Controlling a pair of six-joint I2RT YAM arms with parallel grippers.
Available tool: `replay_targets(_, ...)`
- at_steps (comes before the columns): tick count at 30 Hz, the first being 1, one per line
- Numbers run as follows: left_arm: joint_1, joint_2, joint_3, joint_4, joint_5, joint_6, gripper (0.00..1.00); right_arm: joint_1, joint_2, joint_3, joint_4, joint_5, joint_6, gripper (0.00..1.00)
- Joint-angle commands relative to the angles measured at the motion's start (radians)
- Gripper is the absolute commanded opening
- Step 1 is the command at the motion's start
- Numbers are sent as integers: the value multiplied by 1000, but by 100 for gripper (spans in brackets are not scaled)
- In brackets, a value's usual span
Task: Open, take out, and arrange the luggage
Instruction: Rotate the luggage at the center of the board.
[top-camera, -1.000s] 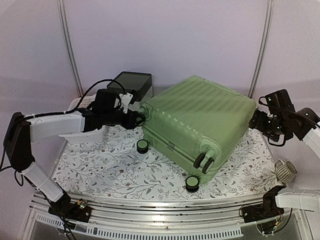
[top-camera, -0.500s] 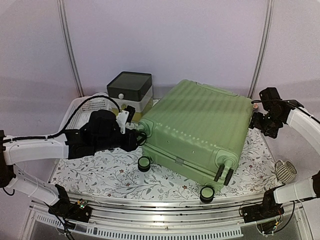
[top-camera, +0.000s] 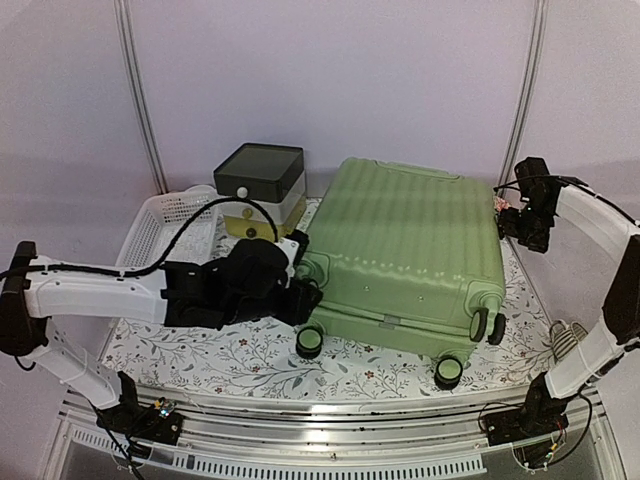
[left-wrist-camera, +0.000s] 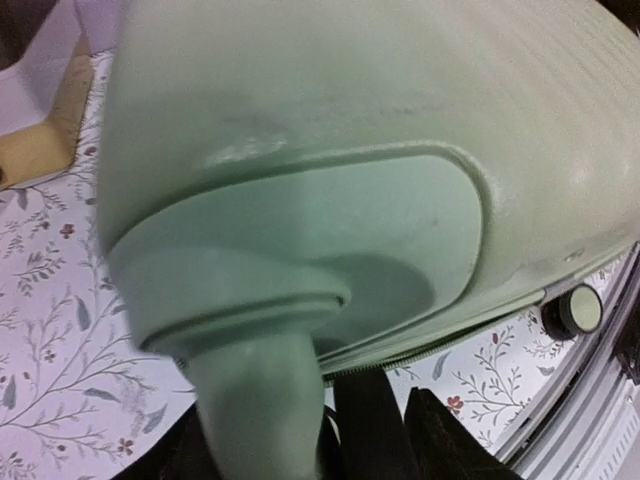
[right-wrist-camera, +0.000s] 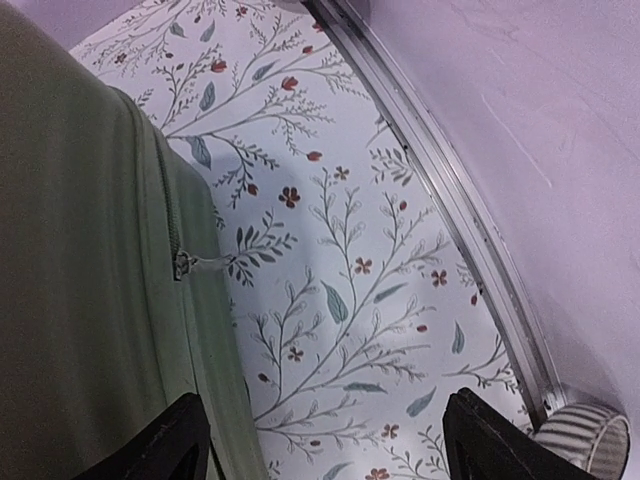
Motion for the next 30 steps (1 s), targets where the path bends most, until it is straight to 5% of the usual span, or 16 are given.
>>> replay_targets(1, -215, 188, 151, 199, 532, 203, 62, 98, 98, 110, 167, -353, -43, 83)
replay_targets(10, -304, 314, 311, 221, 584, 254, 80, 97, 184, 263, 100, -143, -9, 83)
replay_targets(16, -308, 228, 252, 194, 496, 237, 97, 96, 104, 269, 37, 51, 25, 85)
replay_targets(20, -308, 150, 227, 142, 447, 233, 98, 97, 36, 257, -18, 140, 43, 86)
replay_targets(25, -305, 64, 223, 82, 393, 234, 98, 100, -74, 251, -52, 147, 37, 86)
replay_targets(30, -261, -53, 180, 58, 346, 204, 98, 124, -190, 228, -55, -1, -9, 87)
